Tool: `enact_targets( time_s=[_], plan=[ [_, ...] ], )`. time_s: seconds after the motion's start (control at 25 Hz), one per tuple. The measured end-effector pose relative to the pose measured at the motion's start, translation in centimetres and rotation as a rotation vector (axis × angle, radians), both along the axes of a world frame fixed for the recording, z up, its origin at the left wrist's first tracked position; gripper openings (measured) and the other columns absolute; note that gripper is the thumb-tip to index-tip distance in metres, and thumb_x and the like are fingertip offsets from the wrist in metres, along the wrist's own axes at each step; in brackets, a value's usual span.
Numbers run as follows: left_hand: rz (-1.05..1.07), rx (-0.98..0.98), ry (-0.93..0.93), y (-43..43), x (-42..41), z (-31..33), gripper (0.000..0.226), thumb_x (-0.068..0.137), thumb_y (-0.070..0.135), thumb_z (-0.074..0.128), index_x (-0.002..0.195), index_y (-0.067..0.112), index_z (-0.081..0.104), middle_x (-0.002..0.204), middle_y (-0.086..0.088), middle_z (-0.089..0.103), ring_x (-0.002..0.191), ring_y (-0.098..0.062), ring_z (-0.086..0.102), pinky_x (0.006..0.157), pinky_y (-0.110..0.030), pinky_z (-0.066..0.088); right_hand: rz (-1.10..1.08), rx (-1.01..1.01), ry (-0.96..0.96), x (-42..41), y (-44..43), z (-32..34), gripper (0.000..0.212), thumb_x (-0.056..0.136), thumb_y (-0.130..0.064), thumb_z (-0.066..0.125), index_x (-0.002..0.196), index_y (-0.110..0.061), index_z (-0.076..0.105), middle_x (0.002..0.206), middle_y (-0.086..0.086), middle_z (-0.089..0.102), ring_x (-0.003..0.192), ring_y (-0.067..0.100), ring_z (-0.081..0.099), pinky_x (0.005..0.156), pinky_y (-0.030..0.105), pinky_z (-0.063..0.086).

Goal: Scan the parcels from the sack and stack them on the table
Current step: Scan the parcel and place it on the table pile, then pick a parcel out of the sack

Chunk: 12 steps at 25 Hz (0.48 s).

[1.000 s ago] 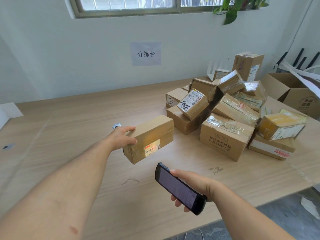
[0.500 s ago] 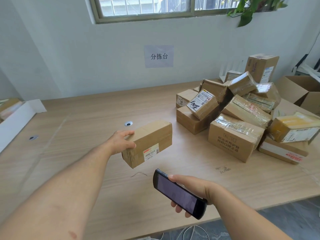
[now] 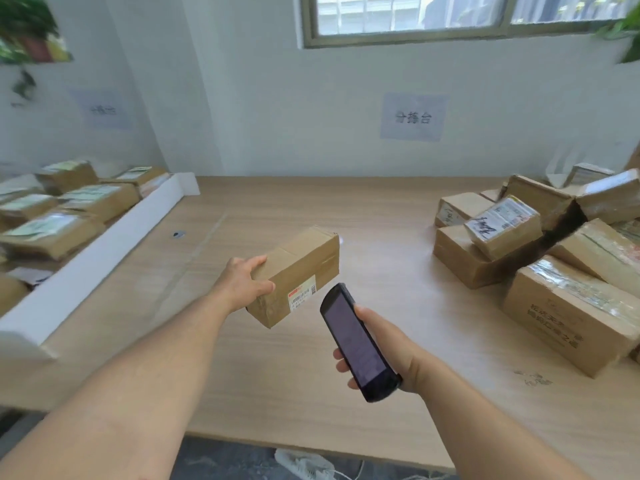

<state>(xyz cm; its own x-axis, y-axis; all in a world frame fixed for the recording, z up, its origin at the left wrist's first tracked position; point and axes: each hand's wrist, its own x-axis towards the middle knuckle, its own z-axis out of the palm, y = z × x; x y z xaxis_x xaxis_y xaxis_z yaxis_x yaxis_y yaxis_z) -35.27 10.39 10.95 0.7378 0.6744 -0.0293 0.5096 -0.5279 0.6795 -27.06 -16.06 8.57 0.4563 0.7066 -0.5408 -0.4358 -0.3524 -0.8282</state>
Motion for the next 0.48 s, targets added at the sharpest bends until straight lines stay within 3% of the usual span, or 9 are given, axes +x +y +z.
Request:
enact_targets(
  time_s=[0.12,0.28,0.48],
  plan=[
    [0.144,0.046,-0.039,4.3,-6.8,2.1,0.071,0.081,0.027,0.071,0.145,0.026,0.041,0.134,-0.006,0.035,0.114,-0.022,0.048,0.086,-0.027,0.041,0.135,0.037,-0.023,-3.3,5.2,1.0,0.061,0.101,-0.056,0.036,0.124,-0.005,0.057,0.096,0.017,0.066,0.079,0.028,0.066,0.069,0.039,0.055],
    [0.389,0.099,-0.073,9.7,-18.9,4.7,0.072,0.081,0.028,0.073,0.145,0.027,0.040,0.138,-0.008,0.033,0.122,-0.024,0.045,0.103,-0.033,0.038,0.333,0.085,0.013,-10.1,13.3,1.4,0.063,0.100,-0.057,0.036,0.123,-0.003,0.058,0.095,0.017,0.067,0.076,0.027,0.067,0.069,0.040,0.055],
    [0.737,0.109,-0.098,14.1,-37.6,5.8,0.072,0.078,0.026,0.076,0.143,0.026,0.044,0.131,-0.012,0.037,0.117,-0.028,0.050,0.108,-0.036,0.038,0.620,0.093,0.125,-22.5,22.5,2.3,0.059,0.101,-0.056,0.032,0.107,-0.006,0.062,0.083,0.012,0.065,0.065,0.022,0.065,0.058,0.032,0.054]
  ],
)
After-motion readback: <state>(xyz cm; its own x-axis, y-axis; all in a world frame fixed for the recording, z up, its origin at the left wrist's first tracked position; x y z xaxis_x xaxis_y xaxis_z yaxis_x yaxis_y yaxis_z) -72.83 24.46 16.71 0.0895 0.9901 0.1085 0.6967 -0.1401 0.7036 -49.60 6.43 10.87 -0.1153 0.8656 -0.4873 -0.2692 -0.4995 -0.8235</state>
